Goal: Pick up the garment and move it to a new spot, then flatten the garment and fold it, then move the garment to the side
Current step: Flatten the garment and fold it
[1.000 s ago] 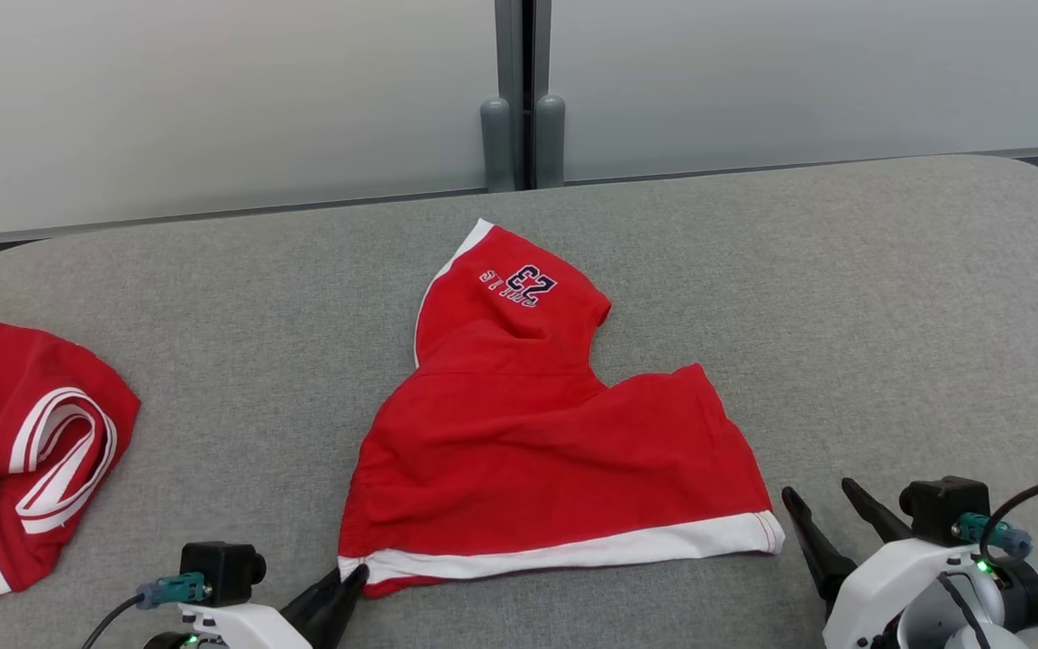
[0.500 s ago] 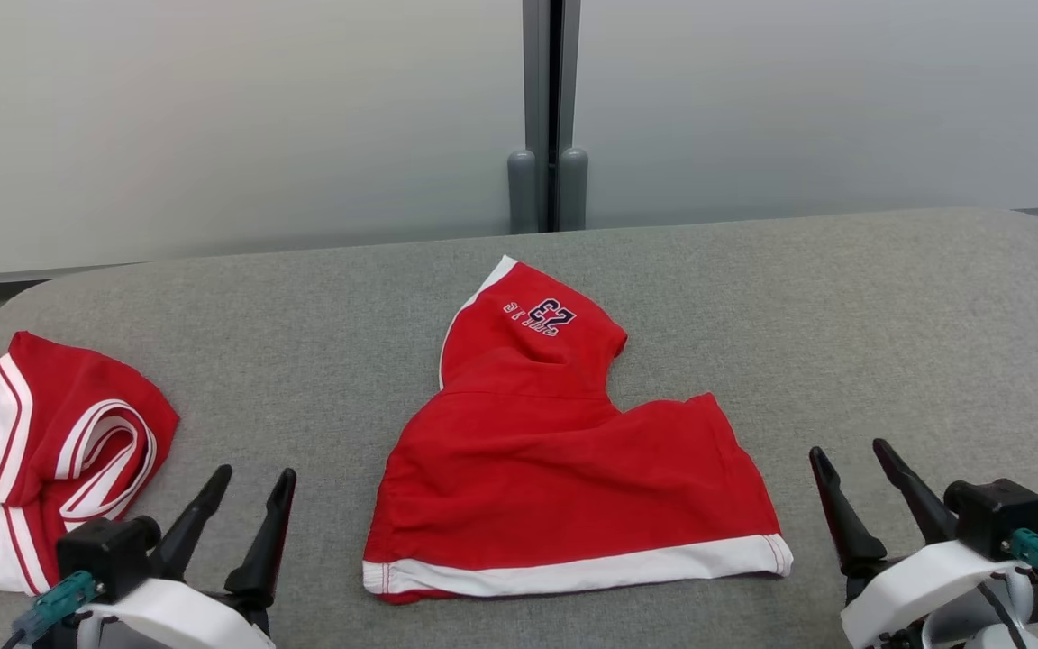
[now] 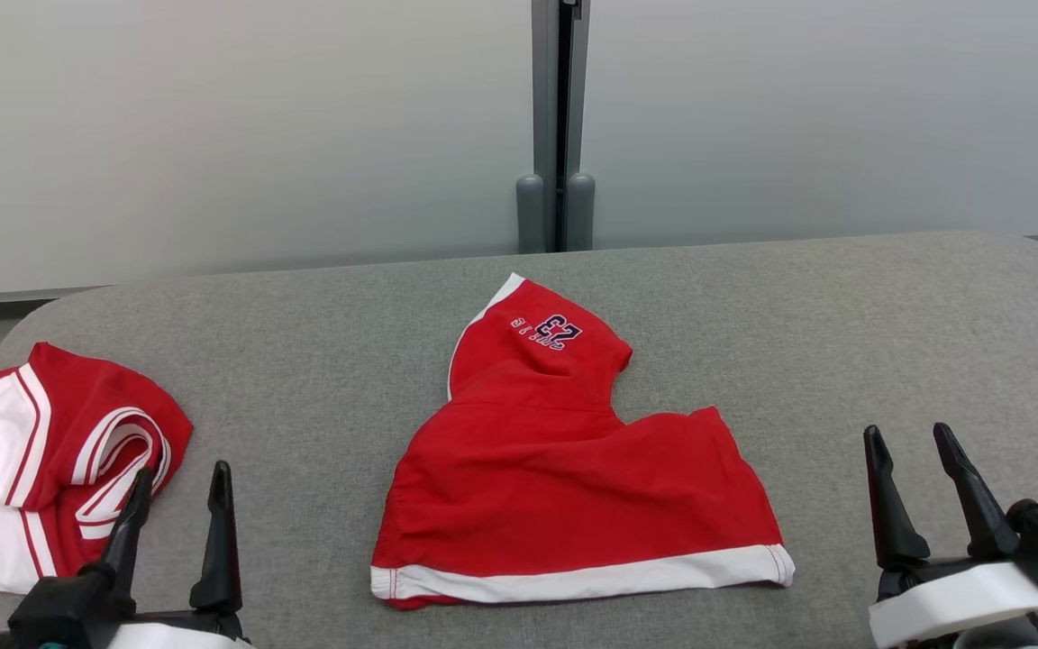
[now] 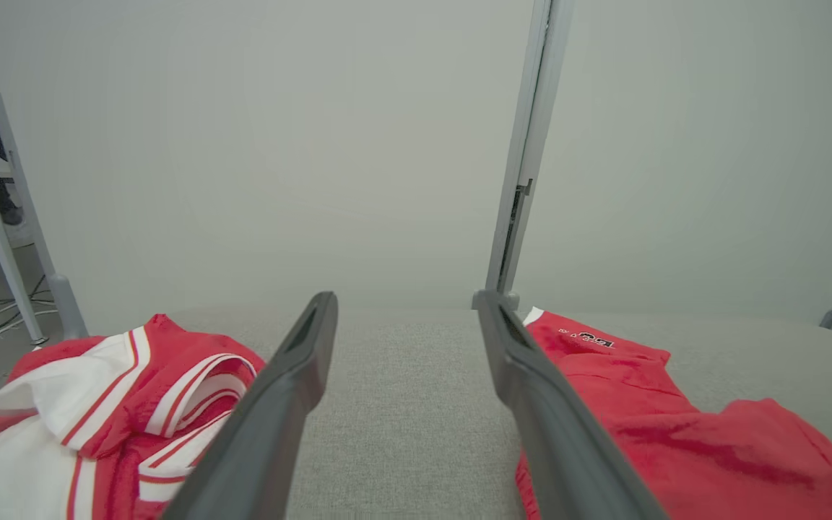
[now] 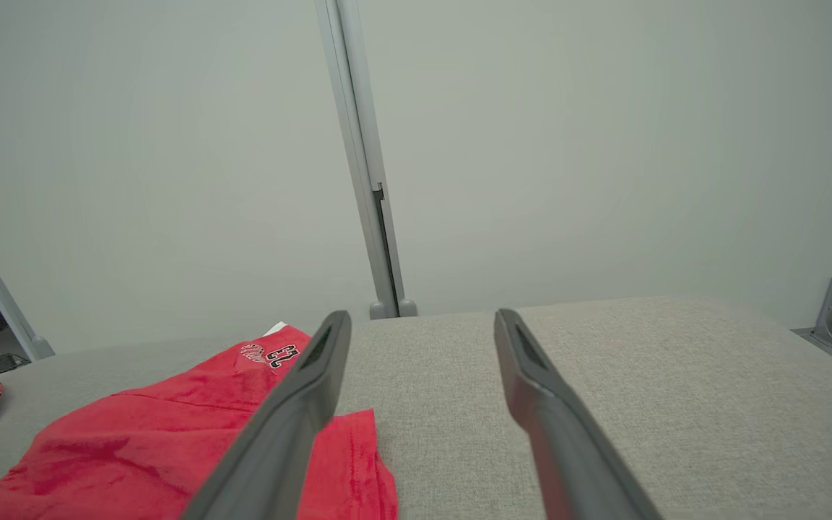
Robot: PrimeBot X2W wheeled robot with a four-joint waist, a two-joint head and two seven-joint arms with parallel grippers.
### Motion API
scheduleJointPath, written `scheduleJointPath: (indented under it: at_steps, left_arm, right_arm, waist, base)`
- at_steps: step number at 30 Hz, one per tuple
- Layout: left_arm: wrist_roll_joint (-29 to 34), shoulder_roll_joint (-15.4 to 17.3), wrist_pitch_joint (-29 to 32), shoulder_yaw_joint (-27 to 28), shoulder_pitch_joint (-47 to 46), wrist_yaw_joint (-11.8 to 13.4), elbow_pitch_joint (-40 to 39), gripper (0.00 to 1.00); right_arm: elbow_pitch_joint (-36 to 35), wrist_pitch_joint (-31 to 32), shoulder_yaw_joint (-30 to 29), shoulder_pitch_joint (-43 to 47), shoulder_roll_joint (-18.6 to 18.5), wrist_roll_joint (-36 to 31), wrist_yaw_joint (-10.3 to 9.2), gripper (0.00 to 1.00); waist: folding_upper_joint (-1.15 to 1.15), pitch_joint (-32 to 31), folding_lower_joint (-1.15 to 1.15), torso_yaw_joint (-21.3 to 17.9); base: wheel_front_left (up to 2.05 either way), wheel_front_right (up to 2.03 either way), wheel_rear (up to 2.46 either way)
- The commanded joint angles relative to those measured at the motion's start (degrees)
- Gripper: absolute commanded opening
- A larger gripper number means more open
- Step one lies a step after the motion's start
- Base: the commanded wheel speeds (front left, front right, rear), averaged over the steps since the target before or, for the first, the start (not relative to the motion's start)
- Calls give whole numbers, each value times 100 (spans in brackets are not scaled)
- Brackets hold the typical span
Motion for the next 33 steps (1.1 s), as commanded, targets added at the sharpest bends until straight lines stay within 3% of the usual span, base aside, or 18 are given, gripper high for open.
scheduleJointPath:
  at_steps: [1,10,16,27,33]
  left_arm:
    - [88,-17,-25,94,29,20,-36,100]
    - [717,-687,-27,706,240,-406,94,100]
    - [951,-953,-28,959,287,-692,219,100]
    - [1246,-1250,-27,1216,339,-1087,467,100]
    - [1098,-1255,378,971,187,-1269,727,100]
  right_arm:
    - [-31,-41,-31,45,20,-50,11,100]
    - [79,-44,86,10,15,-83,11,100]
    - [122,-44,105,12,-27,-58,12,100]
    - [236,-35,117,55,-86,-57,12,100]
    - [546,483,270,25,-166,203,12,100]
  waist:
    - [0,-5,0,0]
    - [0,5,0,25]
    - [0,-17,0,51]
    - [0,-59,0,88]
    - [0,-65,0,148]
  base:
    - [0,0,0]
    - [0,0,0]
    - [0,0,0]
    - [0,0,0]
    - [0,0,0]
